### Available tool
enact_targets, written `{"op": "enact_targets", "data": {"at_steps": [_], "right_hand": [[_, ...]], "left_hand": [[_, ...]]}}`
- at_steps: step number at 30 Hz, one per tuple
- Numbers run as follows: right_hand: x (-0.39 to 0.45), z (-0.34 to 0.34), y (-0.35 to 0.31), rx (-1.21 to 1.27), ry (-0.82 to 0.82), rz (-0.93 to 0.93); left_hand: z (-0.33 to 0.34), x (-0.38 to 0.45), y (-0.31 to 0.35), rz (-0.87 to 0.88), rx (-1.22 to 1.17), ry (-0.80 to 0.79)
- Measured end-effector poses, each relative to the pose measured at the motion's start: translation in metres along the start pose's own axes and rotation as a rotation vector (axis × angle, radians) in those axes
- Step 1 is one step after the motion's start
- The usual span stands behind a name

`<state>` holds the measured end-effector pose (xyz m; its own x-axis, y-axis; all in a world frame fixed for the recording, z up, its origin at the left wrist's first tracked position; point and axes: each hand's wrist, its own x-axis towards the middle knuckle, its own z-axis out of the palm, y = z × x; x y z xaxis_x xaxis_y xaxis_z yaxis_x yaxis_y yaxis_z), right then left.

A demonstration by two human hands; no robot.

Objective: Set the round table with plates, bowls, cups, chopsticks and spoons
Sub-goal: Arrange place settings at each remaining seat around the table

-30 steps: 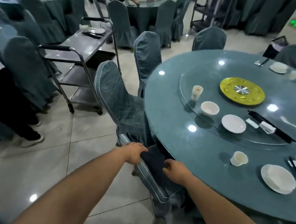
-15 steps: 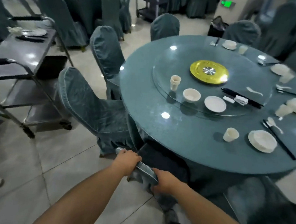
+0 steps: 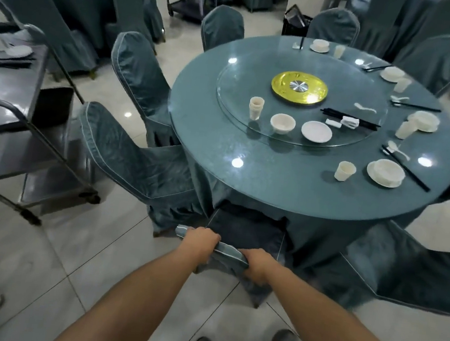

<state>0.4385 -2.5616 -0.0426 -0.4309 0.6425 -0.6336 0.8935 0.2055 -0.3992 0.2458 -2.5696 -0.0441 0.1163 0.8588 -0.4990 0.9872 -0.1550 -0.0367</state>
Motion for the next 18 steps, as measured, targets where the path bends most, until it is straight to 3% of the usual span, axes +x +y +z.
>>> {"op": "enact_targets", "data": {"at_steps": [11,18], "right_hand": [[-0.021,0.034,-0.011,0.031,-0.061,-0.128],[-0.021,0.002,0.038,-0.013,-0.16,-0.202]], "left_hand": [[0.011,-0.047,-0.004,-0.076,-0.091,-0.127],[-0.04,-0.034,0.032,-0.104,-0.023,-0.593]]}}
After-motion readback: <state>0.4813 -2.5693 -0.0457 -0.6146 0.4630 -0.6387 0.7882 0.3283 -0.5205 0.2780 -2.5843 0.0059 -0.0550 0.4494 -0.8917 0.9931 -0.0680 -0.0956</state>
